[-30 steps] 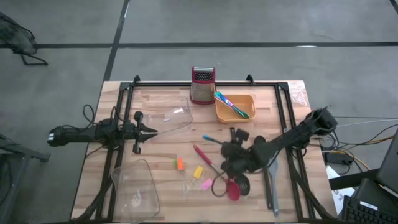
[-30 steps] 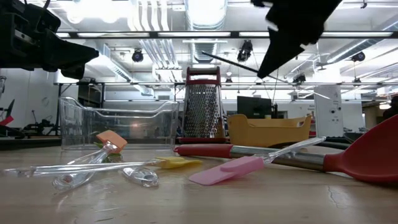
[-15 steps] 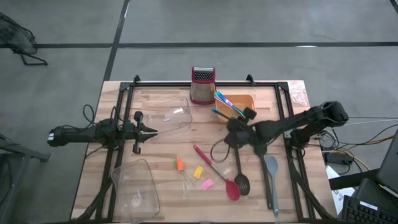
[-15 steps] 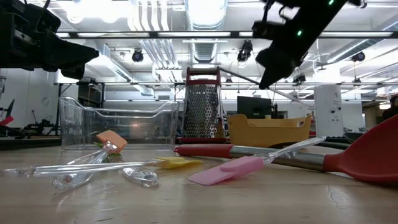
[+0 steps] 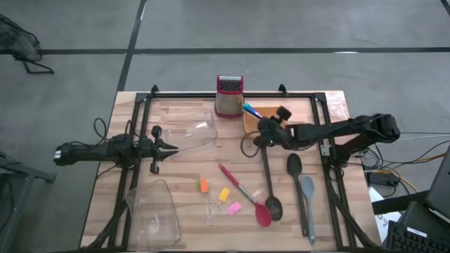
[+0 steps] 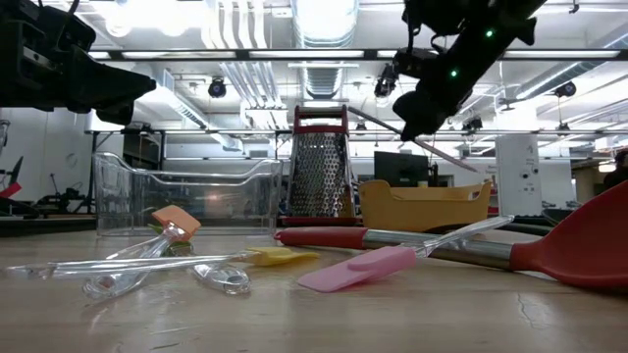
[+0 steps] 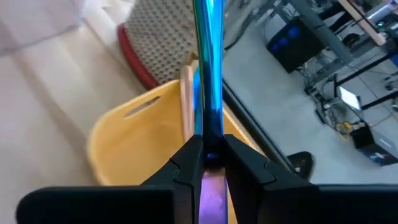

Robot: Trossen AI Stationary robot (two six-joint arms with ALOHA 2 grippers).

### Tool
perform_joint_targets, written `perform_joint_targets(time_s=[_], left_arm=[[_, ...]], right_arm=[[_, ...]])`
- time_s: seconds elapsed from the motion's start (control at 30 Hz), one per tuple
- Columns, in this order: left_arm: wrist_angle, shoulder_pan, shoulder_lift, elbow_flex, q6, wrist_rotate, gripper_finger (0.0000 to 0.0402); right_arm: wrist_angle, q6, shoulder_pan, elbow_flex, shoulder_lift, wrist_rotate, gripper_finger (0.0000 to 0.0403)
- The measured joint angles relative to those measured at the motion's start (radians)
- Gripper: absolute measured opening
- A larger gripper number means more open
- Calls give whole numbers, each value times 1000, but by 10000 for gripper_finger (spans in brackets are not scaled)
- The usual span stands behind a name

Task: Pick & Place Kitchen Items
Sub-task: Put the blue knife into the yellow bin

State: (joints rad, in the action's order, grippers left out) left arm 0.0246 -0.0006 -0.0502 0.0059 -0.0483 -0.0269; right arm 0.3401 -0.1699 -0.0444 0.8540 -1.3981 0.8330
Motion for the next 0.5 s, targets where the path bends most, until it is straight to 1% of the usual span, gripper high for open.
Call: perform_joint_targets(time_s=[0.1,0.23,0.3,0.5], left_arm=[[0,0,0,0,0,0,62],[0,0,0,0,0,0,62],[0,0,0,0,0,0,62],[0,0,0,0,0,0,62]], right_arm=[[-26,35,-20,-1,-12,-1,53],[-69,98,-42,-7,-36,-51,46],[-86,120,-57,-11,-46,-58,46],[-89,133,-112,-29,-78,-69,53]])
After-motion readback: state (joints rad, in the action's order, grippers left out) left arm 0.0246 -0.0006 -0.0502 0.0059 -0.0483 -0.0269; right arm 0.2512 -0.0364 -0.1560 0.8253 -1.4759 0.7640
